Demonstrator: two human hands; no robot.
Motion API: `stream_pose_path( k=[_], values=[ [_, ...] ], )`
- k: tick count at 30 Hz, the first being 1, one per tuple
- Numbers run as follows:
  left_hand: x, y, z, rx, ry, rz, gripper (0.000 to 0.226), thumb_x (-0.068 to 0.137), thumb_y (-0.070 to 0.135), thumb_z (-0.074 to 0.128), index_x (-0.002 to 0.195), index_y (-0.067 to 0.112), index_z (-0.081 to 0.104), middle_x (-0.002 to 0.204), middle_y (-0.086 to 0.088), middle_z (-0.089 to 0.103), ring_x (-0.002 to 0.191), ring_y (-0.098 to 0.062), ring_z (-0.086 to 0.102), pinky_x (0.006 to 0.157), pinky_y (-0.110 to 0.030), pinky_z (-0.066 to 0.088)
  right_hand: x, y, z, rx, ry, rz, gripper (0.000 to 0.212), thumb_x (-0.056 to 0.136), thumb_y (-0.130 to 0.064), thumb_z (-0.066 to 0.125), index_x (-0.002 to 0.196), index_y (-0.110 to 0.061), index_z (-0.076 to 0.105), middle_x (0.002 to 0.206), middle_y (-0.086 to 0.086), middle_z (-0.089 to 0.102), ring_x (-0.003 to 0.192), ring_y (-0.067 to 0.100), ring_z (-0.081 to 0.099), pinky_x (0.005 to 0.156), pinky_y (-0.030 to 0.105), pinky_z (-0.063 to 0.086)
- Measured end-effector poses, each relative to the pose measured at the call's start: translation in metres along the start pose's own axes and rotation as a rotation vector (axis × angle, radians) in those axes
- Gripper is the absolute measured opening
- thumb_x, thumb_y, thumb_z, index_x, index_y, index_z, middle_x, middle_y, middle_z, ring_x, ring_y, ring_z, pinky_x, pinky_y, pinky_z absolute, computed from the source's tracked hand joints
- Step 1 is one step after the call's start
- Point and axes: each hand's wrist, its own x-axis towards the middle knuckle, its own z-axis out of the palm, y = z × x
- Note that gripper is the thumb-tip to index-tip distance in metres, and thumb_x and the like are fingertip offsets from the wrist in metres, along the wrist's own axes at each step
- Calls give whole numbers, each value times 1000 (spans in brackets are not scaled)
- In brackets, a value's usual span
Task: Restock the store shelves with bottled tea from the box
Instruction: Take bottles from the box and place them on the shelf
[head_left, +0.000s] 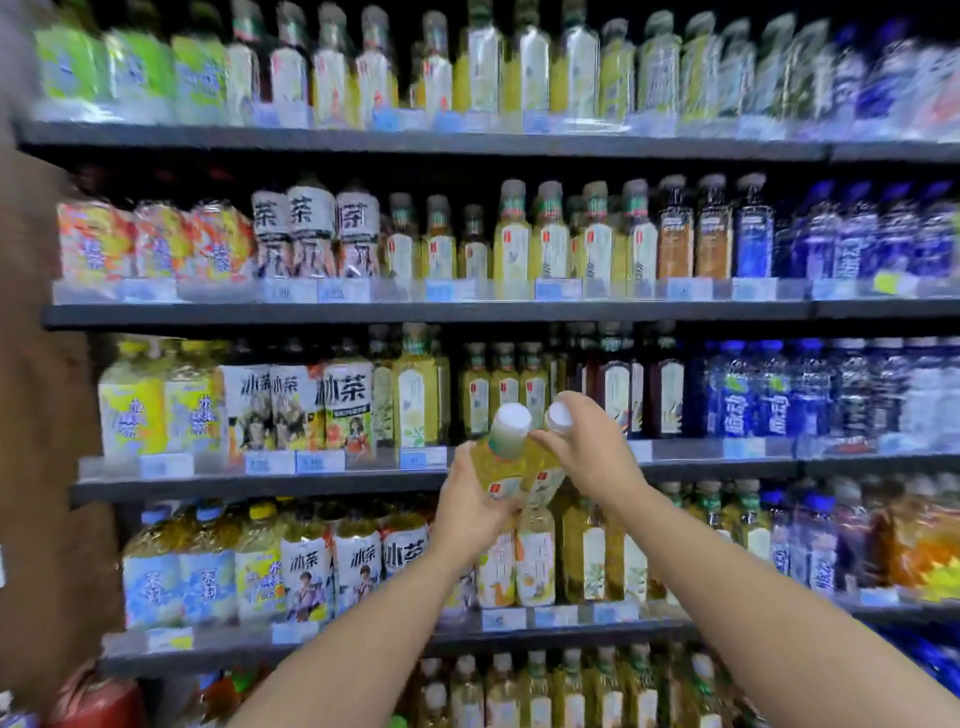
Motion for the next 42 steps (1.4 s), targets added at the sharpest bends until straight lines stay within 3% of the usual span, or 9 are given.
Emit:
stream_pose_path(
  k=[3, 9, 18, 24, 29, 32, 35, 37, 42],
  values=[
    [41, 16, -5, -39, 24, 41, 73, 73, 29, 89, 127, 32, 39, 117, 11, 59, 103, -5, 59, 84, -22, 48, 39, -6, -10, -8, 49, -12, 55, 87, -46, 69, 131, -18, 51, 127, 1, 59, 115, 23, 56, 94, 37, 46],
    [113, 8, 4, 2, 63, 37, 77, 72, 21, 88, 132, 25, 41, 117, 6, 61, 102, -13, 59, 80, -25, 43, 90, 15, 7, 7, 32, -46, 55, 91, -40, 66, 138, -20, 44, 139, -1, 50, 121, 24, 53, 99, 38, 45],
    [196, -8, 28, 81, -119, -123, 79, 70, 31, 91, 128, 14, 40, 114, -1, 64, 105, -21, 64, 87, -33, 52, 157, 56, 56, -35, -3, 59, 47, 96, -39, 58, 136, -20, 44, 128, 8, 53, 109, 29, 57, 85, 37, 47],
    [226, -45, 58, 54, -273, -227, 38, 73, 28, 89, 105, 21, 70, 98, 4, 75, 92, -14, 72, 90, -42, 59, 188, 84, 83, 1, -8, 132, 57, 94, -35, 62, 143, -20, 37, 134, 15, 54, 120, 34, 54, 94, 40, 47],
    [232, -53, 65, 84, -266, -210, 27, 83, 28, 82, 99, 29, 61, 108, 2, 72, 99, -15, 69, 92, -37, 57, 182, 100, 105, 48, 56, 147, 64, 98, -32, 56, 151, -32, 21, 135, 14, 54, 108, 33, 61, 84, 39, 52],
    [229, -54, 66, 205, -250, -192, 29, 87, 35, 77, 108, 18, 67, 109, 0, 72, 98, -16, 69, 86, -32, 57, 175, 98, 107, 0, 28, 130, 68, 100, -25, 48, 153, -36, 8, 137, 12, 49, 98, 29, 63, 75, 40, 55],
    [220, -52, 62, 332, -227, -190, 39, 86, 42, 77, 115, 17, 68, 106, 0, 73, 91, -15, 70, 83, -36, 60, 154, 98, 107, -84, -17, 96, 73, 101, -27, 46, 154, -36, -3, 153, 10, 31, 112, 29, 57, 79, 41, 54],
    [213, -48, 57, 395, -216, -173, 44, 87, 46, 72, 122, 19, 65, 108, 0, 71, 93, -16, 69, 84, -40, 60, 140, 100, 107, -168, -62, 96, 68, 102, -33, 44, 154, -37, 1, 160, 12, 20, 124, 30, 52, 88, 42, 53],
    [194, -26, 43, 469, -218, -104, 45, 98, 43, 57, 135, 17, 55, 119, -6, 67, 102, -24, 64, 89, -42, 55, 122, 93, 102, -329, -306, 137, 52, 104, -43, 31, 152, -44, 11, 159, 20, 19, 120, 35, 56, 89, 43, 51]
  ],
)
